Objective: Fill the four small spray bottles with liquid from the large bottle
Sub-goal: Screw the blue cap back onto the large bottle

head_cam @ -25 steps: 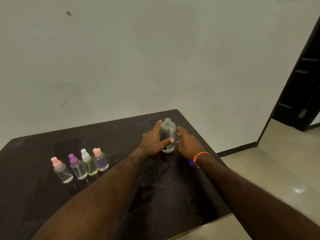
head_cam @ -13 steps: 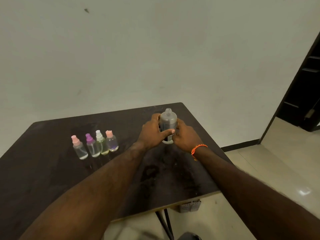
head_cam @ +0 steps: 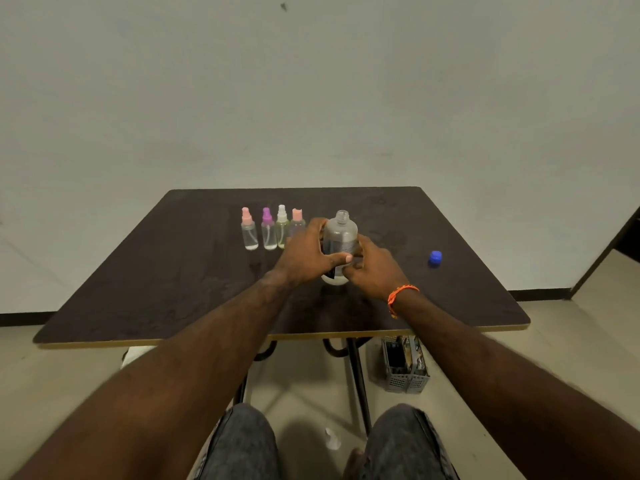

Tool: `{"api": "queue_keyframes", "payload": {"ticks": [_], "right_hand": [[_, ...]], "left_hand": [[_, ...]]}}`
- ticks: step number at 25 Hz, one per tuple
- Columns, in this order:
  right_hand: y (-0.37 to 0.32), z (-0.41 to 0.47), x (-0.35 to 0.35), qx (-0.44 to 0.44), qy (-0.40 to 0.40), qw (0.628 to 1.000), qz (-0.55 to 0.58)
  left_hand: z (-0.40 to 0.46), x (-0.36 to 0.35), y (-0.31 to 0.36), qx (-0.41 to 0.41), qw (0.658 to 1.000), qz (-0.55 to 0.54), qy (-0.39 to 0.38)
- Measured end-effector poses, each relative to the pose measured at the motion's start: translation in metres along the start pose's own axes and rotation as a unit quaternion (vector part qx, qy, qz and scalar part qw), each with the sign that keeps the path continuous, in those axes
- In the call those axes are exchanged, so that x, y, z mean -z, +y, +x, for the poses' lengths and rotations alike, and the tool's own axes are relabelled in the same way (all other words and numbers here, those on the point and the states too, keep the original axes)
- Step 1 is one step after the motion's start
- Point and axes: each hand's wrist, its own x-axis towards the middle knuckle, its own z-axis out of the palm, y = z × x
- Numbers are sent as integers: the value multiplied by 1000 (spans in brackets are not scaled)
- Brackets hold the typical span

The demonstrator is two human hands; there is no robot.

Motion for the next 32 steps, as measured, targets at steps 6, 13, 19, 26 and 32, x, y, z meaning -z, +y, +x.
{"api": "queue_keyframes", "payload": {"ticks": [6,13,19,26,32], "right_hand": [[9,-8,-23,-3,-4,1000,31],[50,4,13,-56,51,992,-97],[107,17,76,-127,104,953,-255],[142,26,78,-174,85,946,-259],[84,29,51,-94,116,976,-159]], "left_hand": [[-19,-10,-20,32,999,-10,14],[-16,-13,-29,32,999,-14,19],[-14,-22,-37,15,998,-46,39],[-13,-24,-41,15,996,-79,34],[-18,-25,-35,28,996,-81,29]]}}
